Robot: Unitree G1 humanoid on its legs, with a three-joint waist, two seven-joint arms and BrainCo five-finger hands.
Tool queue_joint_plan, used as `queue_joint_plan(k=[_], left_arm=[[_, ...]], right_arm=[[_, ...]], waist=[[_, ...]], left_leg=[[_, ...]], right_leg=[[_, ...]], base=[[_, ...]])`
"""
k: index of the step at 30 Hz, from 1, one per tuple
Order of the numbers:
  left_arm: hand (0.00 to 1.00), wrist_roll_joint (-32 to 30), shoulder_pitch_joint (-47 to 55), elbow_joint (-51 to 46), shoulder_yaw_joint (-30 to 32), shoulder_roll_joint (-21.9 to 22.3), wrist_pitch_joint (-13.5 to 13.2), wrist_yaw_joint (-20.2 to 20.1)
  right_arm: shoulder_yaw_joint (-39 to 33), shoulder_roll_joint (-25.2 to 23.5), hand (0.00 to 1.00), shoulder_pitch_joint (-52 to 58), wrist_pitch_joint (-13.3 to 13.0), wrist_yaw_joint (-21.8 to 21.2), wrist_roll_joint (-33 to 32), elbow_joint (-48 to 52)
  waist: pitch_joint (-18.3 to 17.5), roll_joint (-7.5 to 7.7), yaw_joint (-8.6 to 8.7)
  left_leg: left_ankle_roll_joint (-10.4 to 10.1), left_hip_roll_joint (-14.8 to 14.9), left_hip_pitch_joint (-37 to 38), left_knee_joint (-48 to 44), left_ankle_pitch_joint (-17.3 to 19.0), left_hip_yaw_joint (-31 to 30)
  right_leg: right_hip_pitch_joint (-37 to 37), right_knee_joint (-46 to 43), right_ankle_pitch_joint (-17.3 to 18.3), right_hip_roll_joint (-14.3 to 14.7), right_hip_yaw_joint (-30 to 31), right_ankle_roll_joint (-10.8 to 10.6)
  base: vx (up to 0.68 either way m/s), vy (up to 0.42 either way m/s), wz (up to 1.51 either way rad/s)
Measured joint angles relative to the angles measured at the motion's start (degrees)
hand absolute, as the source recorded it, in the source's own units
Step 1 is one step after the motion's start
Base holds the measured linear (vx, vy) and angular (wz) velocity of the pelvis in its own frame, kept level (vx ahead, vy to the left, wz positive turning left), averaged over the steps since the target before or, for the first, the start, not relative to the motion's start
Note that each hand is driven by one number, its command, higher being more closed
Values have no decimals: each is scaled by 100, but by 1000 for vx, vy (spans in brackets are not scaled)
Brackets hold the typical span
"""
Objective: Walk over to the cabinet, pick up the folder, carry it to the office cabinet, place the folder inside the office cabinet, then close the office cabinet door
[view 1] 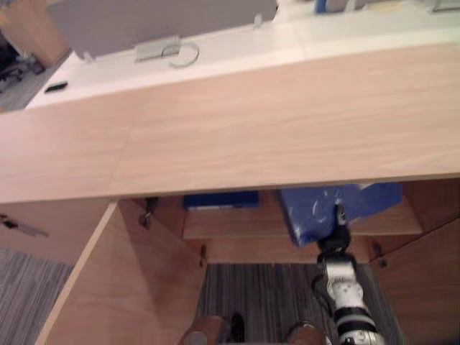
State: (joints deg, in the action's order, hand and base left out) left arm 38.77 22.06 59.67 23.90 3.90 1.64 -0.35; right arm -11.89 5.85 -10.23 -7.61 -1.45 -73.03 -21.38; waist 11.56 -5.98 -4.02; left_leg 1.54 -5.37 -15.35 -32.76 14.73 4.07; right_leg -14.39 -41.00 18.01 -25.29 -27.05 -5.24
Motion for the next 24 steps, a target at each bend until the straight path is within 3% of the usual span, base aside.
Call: queue_joint_plan(k=[1, 3, 8, 15, 24], left_arm=[[0, 5, -5, -105, 63, 0, 2, 4], [0, 19, 3, -140, 135, 5, 2, 13], [0, 125, -23, -318, 205, 3, -9, 65], [0, 134, -427, -366, 19, -59, -75, 123], [0, 148, -601, -522, -360, -82, -62, 320]], right_arm=[[-19, 9, 100, -177, -134, 115, -3, 201], [-33, 16, 100, -480, -222, 236, -30, 287], [-349, -8, 100, -1262, -464, 658, -235, 121], [-982, 539, 100, -2288, -599, 1219, -358, -969], [-1866, 1264, 100, -4013, -617, 1985, -458, -1727]], waist=[[42, 27, -56], [98, 8, -176], [127, -2, -251], [197, 2, -331], [222, -51, -682]], left_leg=[[80, -24, -427, -466, 315, 178], [95, -32, -942, -1108, 608, 410], [216, -42, -2102, -2249, 999, 810], [191, -202, -3207, -3070, 1069, 939], [140, -222, -4174, -3789, 1096, 711]], right_leg=[[-497, -538, 280, -192, 231, -35], [-1157, -1176, 485, -368, 639, -47], [-2627, -2271, 742, -632, 1403, -43], [-3900, -3167, 910, -904, 1978, -14], [-4658, -3886, 1102, -1072, 1936, 200]], base=[[-226, 55, 6], [-218, 16, -25], [-157, 9, -15], [-29, 17, 16], [-3, -52, 19]])
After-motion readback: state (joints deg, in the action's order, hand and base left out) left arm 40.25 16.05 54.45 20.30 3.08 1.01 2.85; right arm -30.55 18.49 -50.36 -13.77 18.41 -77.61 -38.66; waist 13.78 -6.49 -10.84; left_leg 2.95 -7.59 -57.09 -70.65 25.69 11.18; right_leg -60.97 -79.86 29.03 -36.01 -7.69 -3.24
